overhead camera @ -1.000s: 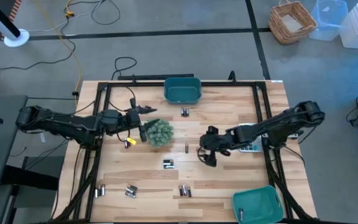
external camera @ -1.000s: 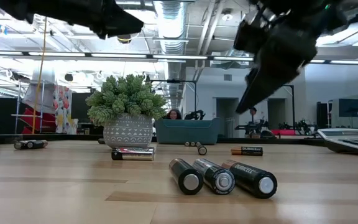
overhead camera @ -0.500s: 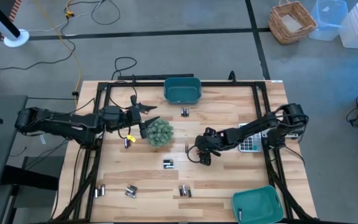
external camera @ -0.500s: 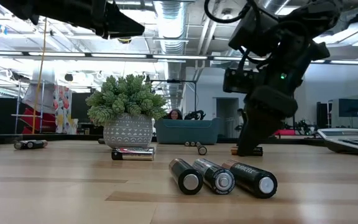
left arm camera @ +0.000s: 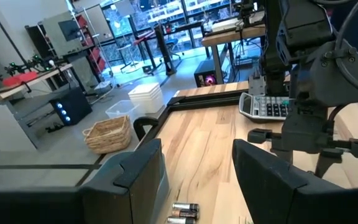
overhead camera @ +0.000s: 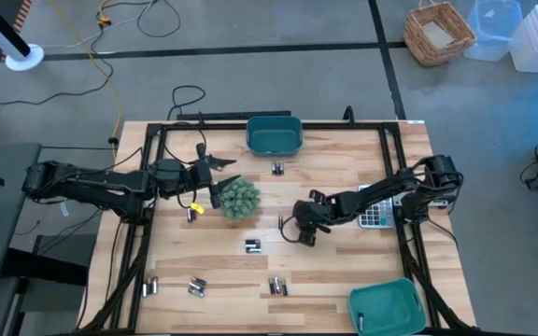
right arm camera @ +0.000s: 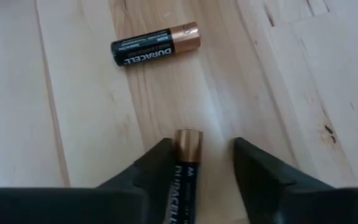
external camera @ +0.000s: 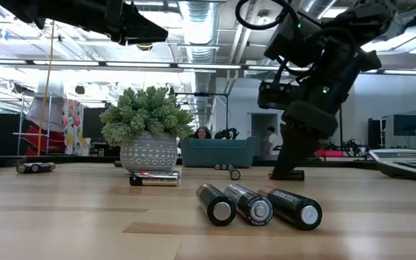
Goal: Sort batteries
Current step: Put the black battery into the blue bin
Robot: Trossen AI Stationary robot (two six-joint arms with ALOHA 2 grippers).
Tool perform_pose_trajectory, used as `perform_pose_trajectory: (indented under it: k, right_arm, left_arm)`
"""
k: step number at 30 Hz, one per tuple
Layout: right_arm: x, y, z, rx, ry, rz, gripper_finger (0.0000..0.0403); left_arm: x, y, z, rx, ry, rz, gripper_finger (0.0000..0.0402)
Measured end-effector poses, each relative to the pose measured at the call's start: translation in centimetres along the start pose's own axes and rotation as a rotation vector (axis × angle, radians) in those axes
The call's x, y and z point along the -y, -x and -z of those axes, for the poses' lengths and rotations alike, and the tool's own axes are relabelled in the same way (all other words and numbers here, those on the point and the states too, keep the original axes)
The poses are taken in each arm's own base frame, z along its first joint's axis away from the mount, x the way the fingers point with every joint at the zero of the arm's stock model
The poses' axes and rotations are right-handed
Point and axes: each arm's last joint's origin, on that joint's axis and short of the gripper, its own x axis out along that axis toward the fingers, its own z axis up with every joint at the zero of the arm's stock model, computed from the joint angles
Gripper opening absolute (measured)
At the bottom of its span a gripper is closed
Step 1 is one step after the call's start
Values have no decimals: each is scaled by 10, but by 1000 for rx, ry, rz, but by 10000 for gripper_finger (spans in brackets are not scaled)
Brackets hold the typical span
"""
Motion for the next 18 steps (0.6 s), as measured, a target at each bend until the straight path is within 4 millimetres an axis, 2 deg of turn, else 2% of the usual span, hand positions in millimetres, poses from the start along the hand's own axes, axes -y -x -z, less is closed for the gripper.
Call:
perform_pose_trajectory:
  k: [5, 9, 12, 18]
  right_arm:
    - [0, 0, 0, -2, 0, 0, 85]
    - [0, 0, 0, -3, -2, 0, 44]
    - [0, 0, 1, -4, -6, 0, 27]
    - [-1, 1, -2, 20, -12, -9, 20]
  left_arm:
    - [0, 0, 0, 0, 0, 0, 192]
    - [0, 0, 0, 0, 0, 0, 192]
    - [0, 0, 0, 0, 0, 0, 192]
    - [0, 0, 0, 0, 0, -1, 192]
